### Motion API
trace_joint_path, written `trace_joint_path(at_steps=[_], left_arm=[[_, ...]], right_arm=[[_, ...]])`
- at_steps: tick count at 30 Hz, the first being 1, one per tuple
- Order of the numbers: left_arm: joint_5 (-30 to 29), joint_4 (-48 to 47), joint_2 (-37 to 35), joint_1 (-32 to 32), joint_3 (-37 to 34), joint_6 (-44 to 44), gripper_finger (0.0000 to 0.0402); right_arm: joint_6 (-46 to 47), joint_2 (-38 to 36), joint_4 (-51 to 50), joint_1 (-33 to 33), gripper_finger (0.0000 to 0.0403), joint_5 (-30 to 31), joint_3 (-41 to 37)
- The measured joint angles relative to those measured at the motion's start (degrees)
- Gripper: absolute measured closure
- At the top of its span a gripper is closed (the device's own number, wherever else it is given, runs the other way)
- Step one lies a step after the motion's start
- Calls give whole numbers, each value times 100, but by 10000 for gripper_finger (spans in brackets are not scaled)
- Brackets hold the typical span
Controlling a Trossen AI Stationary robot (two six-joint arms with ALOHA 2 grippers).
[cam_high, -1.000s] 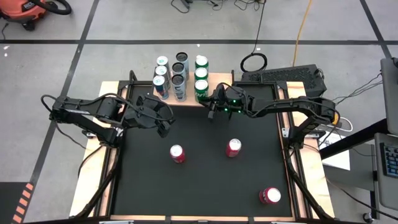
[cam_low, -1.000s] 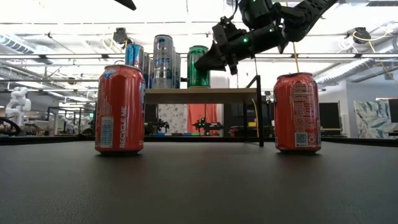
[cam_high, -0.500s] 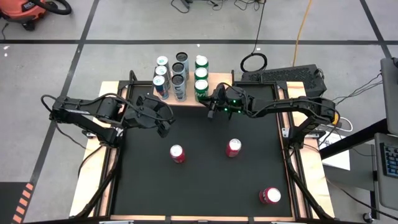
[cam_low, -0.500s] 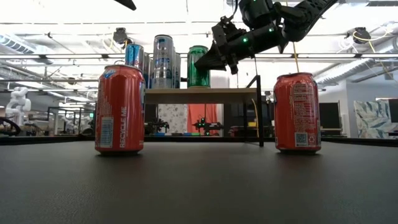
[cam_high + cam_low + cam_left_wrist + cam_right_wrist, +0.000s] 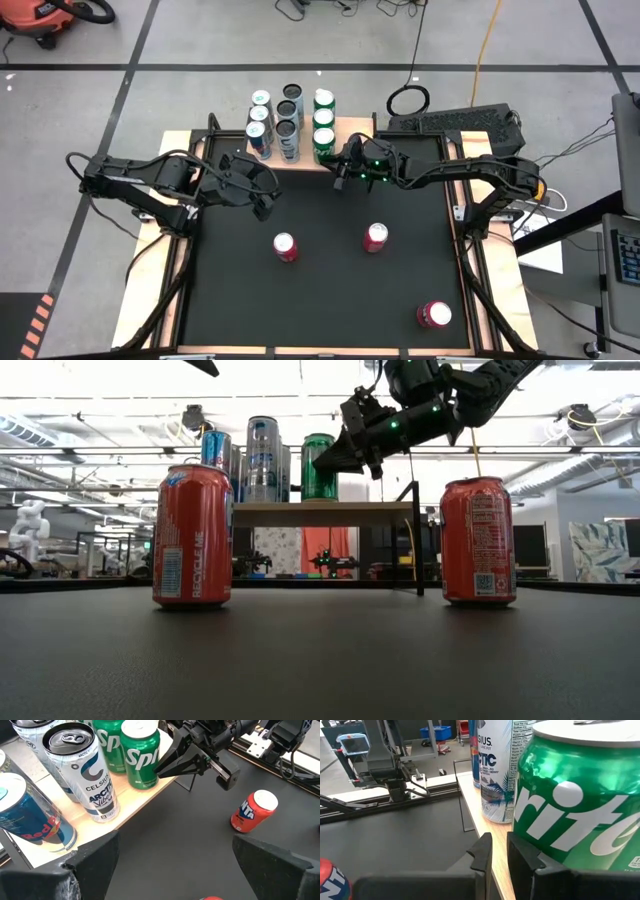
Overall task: Place canned beverage on shelf
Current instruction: Put the green soda can on the shelf, then put the top left orange soda can on the shelf
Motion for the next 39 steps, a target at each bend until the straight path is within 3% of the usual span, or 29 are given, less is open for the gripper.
trace_joint_path(at_steps=[8, 14, 26, 39], left_arm=[[174, -1, 0, -37, 0, -15, 14], [243, 3, 0, -245, 0, -15, 14], [353, 2, 131, -788, 0, -755, 14], [1060, -48, 894, -1188, 0, -2415, 14]], right_arm=[[469, -438, -319, 11, 365, -710, 4], [1260, -1162, -1200, 51, 365, -1343, 4], [2506, -2477, -2824, 882, 365, -1376, 4], [2891, -2817, -3878, 1668, 365, -1379, 4]])
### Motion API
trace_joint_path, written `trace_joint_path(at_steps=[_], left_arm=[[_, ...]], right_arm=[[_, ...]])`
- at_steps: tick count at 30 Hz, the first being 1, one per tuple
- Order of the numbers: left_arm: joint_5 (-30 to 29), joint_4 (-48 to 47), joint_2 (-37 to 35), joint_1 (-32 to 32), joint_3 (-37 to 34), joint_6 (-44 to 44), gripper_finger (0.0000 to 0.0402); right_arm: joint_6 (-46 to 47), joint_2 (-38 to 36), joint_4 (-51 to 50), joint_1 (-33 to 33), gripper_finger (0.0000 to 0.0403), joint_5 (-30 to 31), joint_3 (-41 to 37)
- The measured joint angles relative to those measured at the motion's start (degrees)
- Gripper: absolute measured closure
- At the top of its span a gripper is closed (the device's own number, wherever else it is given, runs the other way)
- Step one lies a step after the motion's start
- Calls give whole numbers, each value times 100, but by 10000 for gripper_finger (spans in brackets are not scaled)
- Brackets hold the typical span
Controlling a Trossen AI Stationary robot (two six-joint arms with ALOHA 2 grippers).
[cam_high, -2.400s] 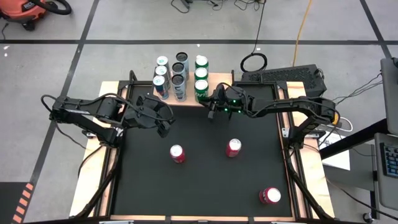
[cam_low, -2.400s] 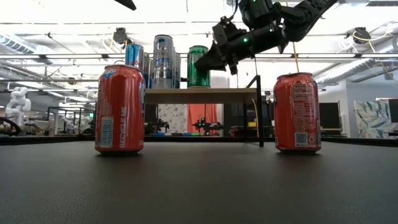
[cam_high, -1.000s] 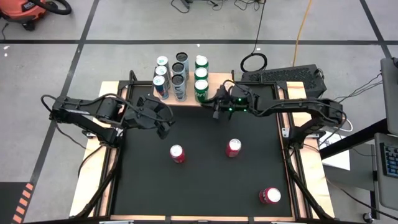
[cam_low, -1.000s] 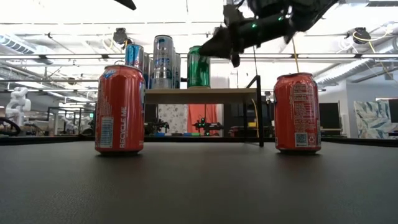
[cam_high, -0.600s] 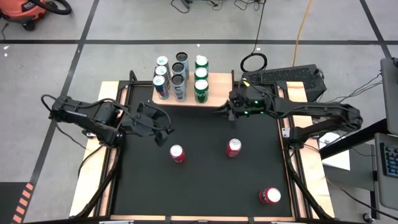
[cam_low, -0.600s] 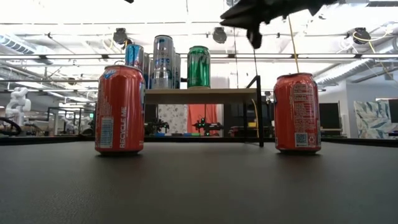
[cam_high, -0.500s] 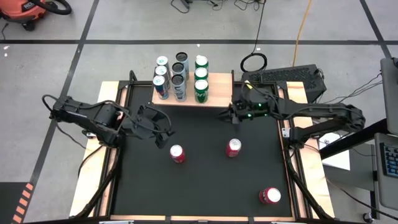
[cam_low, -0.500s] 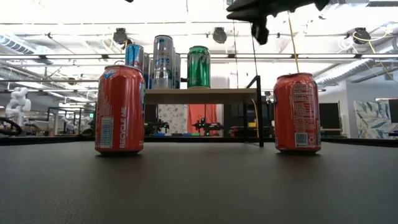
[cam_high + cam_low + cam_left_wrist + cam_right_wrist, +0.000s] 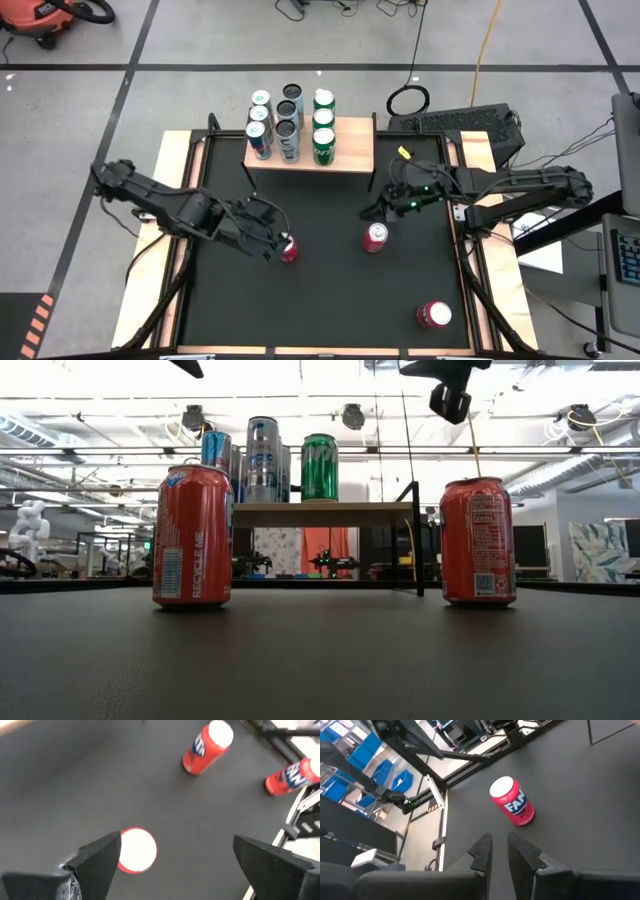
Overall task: Place canned beverage on shelf
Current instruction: Put the top left orange soda can on the shelf
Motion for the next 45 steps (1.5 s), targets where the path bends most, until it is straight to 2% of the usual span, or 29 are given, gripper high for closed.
trace_joint_path(at_steps=[4, 7, 10, 13, 22, 25, 29, 33, 37, 39, 45], left_arm=[[327, -13, 229, -35, 0, -151, 14], [634, -13, 323, -42, 0, -254, 14], [697, -16, 372, -42, 0, -513, 14], [717, -10, 433, -42, 0, -763, 14], [816, -22, 821, -151, 0, -807, 14], [751, -222, 950, -175, 0, -369, 14], [696, -275, 1034, -175, 0, 694, 14], [358, -282, 1019, -155, 0, 1339, 14], [511, -640, 1020, -14, -13, 1059, 12], [726, -512, 1018, 101, -116, 955, 8], [813, -336, 1020, 287, -278, 1054, 5]], right_arm=[[3, -25, -174, 98, 365, -108, 0], [16, -72, -346, 111, 365, -665, 0], [168, -192, -611, 116, 365, -1280, -2], [200, -402, -946, 229, 365, -1476, -2], [-339, -1103, -1646, 580, 365, -1458, -2], [-419, -1247, -1857, 682, 365, -1452, -2], [-435, -1401, -2121, 820, 365, -1451, -2], [-579, -1504, -2364, 904, 365, -1449, -2], [-681, -1532, -2495, 913, 365, -1408, 0], [-740, -1530, -2553, 913, 365, -1296, 0], [-919, -1526, -2607, 913, 365, -1276, -2]])
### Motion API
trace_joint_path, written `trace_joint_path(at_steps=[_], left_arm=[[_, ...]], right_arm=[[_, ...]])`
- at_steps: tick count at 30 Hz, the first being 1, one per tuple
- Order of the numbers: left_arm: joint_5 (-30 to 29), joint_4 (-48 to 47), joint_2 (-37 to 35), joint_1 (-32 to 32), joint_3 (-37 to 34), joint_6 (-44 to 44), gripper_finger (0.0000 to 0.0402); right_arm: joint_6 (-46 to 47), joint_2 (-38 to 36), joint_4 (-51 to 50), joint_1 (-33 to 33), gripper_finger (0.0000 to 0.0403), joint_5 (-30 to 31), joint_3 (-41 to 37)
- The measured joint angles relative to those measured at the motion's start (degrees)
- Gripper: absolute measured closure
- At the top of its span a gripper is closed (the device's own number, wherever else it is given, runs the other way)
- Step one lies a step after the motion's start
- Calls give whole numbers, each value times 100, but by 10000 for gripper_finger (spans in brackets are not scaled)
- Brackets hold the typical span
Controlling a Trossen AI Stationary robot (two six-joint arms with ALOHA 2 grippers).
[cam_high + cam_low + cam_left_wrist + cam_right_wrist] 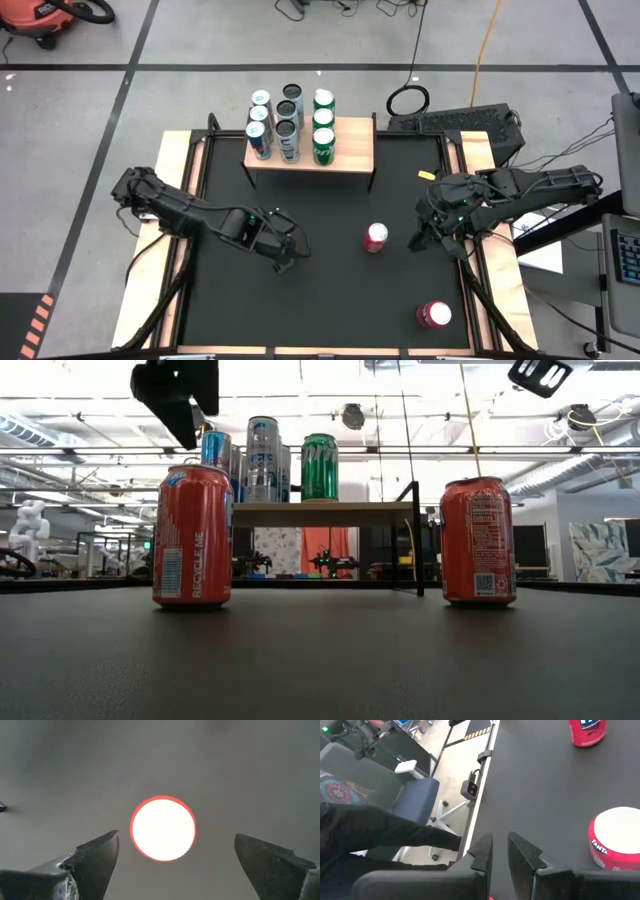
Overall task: Place canned beverage on shelf
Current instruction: Put the top left orange soda can on the shelf
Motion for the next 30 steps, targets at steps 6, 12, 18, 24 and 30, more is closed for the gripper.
trace_joint_path(at_steps=[6, 12, 18, 24, 30], left_arm=[[-53, 213, -2, 121, -181, 216, 5], [168, 530, 7, 155, -481, 481, 5], [200, 527, 7, 164, -624, 615, 5], [400, 836, 11, 193, -929, 612, 5], [403, 1073, 11, 326, -1150, 610, 5]], right_arm=[[2, 0, -1, 0, 365, -13, 0], [-23, 0, 0, -2, 365, -15, 2], [-23, 0, -7, -2, 365, -15, 1], [-44, 0, -17, -2, 365, 139, 1], [-40, 2, -19, -2, 365, 148, 0]])
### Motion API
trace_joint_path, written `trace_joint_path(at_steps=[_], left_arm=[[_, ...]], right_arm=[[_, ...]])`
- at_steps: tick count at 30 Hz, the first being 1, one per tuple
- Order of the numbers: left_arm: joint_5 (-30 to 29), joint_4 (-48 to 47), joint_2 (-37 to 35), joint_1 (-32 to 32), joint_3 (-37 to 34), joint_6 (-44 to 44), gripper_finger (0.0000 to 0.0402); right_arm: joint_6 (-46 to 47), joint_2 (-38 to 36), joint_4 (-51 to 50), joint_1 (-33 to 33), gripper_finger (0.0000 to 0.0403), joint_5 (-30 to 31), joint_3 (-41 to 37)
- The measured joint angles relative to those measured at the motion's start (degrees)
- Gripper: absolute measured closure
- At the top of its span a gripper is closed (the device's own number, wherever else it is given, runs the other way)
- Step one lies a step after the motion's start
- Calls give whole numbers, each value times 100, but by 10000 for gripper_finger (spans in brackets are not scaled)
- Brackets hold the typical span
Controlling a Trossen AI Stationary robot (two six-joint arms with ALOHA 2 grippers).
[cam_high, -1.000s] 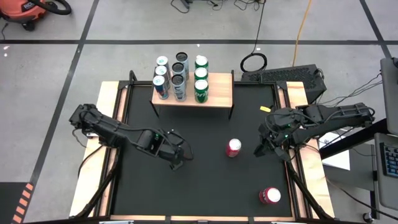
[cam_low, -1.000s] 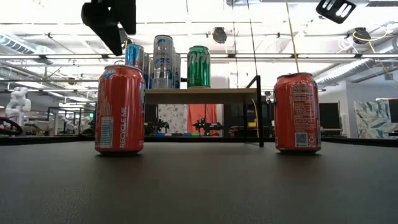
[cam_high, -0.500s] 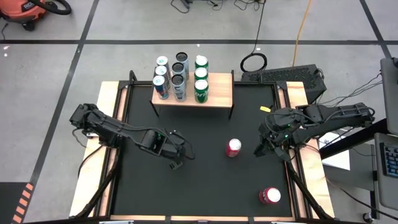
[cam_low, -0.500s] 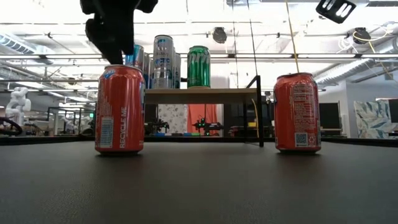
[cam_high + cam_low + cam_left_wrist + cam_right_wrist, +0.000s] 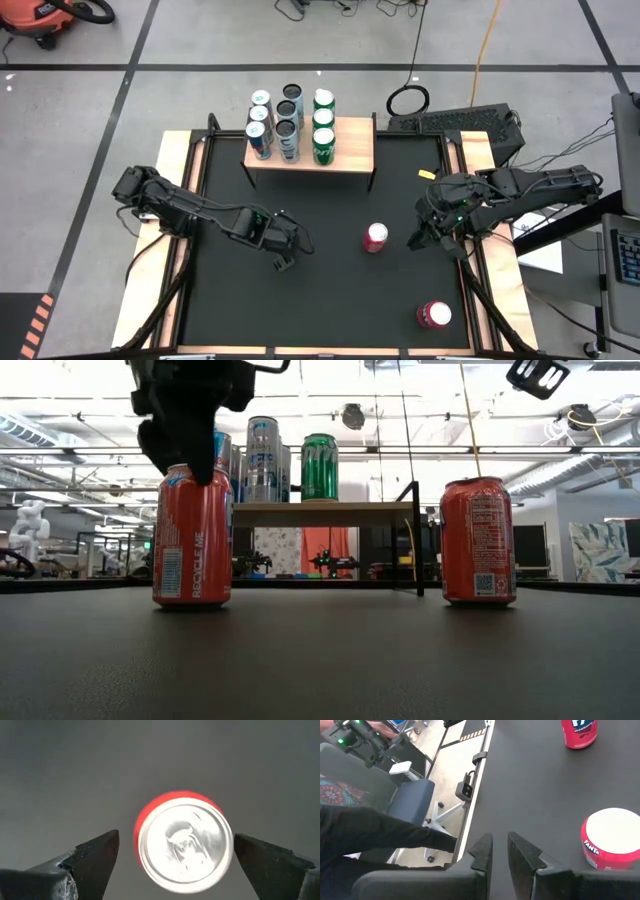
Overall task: Place canned beverage on shelf
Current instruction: Put the top left orange soda can on the shelf
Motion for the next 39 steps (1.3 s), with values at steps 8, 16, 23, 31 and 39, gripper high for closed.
trace_joint_path(at_steps=[8, 16, 23, 31, 39], left_arm=[[167, 254, 0, 240, -128, 207, 6], [372, 233, 1, 362, -128, 599, 6], [622, 222, 133, 341, -128, 612, 6], [593, 259, 192, 334, -128, 612, 19], [593, 262, 192, 334, -128, 789, 84]], right_arm=[[59, 2, 2, 0, 365, 3, 2], [61, 4, -12, 0, 365, 134, 2], [61, 2, -16, -2, 365, 281, 0], [61, 4, -16, -2, 365, 280, 1], [44, 4, -18, -2, 365, 282, 0]])
